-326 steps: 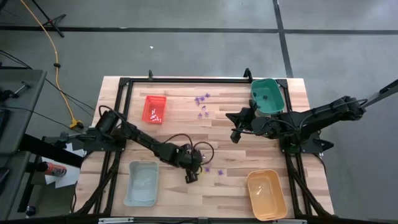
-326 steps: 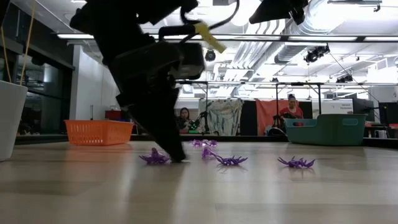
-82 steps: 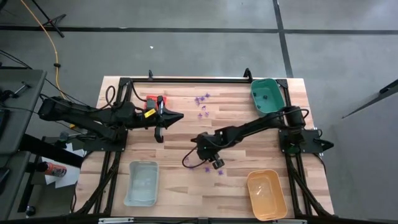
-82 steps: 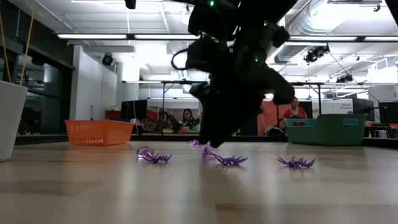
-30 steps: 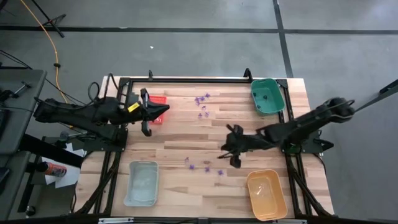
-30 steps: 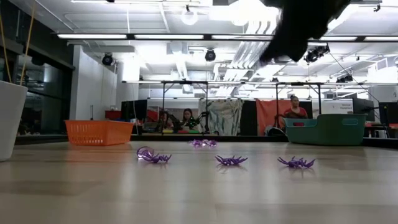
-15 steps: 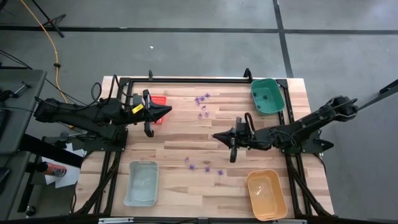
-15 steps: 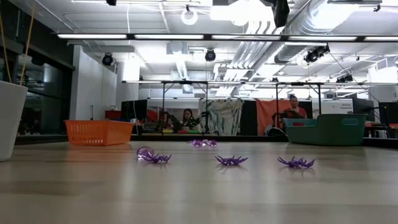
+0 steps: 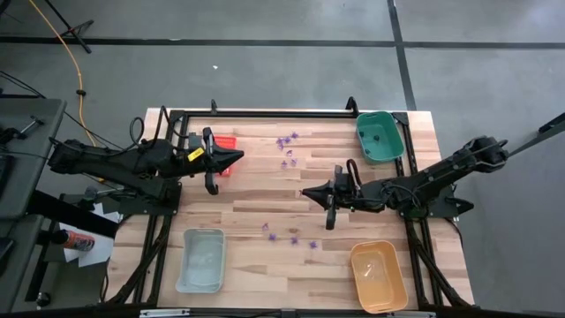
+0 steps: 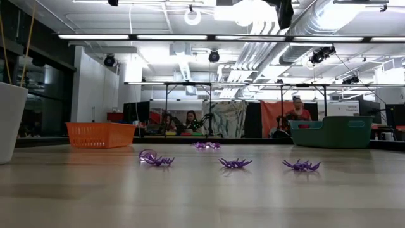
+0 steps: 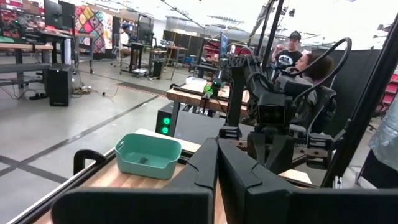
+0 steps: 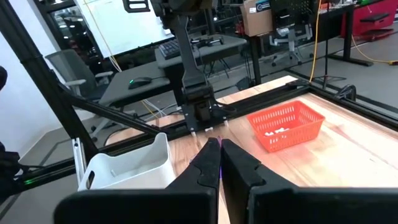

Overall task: Sort Halloween decoration
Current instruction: Put the violet hat toy into the gray bin

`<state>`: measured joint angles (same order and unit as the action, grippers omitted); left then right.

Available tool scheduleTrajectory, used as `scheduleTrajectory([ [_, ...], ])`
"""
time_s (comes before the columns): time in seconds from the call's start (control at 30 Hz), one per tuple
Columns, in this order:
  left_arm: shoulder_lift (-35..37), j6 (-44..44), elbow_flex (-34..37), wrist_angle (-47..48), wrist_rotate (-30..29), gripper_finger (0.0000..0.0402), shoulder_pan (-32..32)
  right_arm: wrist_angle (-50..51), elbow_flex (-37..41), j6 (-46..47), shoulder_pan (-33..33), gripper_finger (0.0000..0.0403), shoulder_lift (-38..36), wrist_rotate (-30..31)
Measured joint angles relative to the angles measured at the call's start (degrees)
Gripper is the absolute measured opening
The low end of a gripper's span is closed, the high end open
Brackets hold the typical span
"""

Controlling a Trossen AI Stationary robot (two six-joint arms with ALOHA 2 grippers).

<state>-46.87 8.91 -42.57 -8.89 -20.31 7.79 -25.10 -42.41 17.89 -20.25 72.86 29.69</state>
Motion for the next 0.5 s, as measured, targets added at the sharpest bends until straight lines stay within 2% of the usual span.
scheduleTrajectory([
  [0.33,0.00,1.51,0.00,-0.74,-0.09,0.0000,0.00,0.00,0.00,0.00,0.00,0.0000,0.00,-1.03],
  [0.5,0.03,1.27,0.00,-5.42,-0.07,0.0000,0.00,-0.22,0.00,-0.02,0.59,0.0000,0.88,-1.03],
])
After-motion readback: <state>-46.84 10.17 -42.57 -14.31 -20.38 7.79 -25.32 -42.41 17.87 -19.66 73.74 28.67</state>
